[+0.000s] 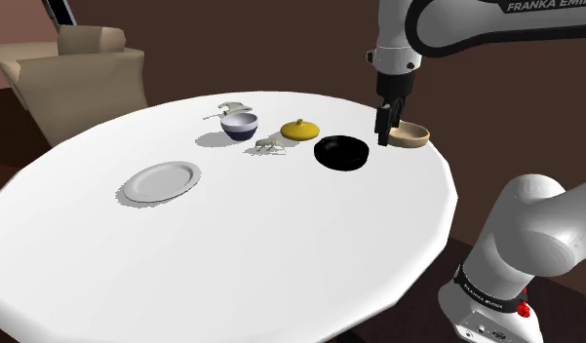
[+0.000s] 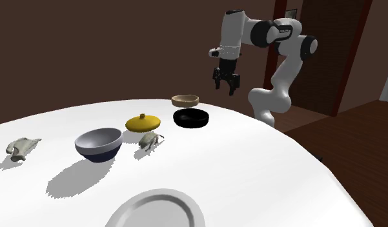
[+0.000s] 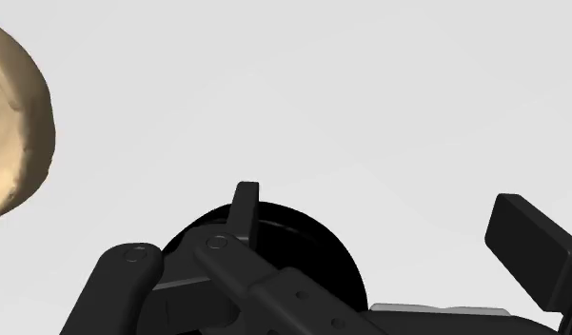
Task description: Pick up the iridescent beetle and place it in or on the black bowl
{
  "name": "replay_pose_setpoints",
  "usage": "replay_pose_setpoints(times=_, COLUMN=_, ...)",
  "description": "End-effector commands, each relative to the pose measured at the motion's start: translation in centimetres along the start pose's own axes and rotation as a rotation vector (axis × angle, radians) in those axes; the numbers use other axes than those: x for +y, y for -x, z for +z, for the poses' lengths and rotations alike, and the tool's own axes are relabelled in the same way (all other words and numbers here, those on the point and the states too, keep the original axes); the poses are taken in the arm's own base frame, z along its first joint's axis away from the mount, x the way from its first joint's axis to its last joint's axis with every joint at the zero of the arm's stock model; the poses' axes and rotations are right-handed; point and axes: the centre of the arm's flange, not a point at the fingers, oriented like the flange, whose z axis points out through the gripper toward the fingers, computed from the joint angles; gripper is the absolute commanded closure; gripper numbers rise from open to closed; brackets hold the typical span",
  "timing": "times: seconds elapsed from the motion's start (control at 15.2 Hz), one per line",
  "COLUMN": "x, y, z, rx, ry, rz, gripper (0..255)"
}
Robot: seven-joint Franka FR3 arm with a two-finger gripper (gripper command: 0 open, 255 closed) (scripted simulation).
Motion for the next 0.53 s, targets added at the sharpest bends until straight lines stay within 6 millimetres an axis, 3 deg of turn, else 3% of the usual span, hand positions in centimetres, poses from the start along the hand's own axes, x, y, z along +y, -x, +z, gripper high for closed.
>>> replay_pose_setpoints(times=0.0, x=0.0, y=0.0, z=0.0, rx=0.0, ry=0.0, rz=0.0, gripper=0)
replay_pose_setpoints(times=0.46, x=1.1, y=-8.8, z=1.7, rx=0.016, ry=-0.018, rz=-0.078, gripper=0)
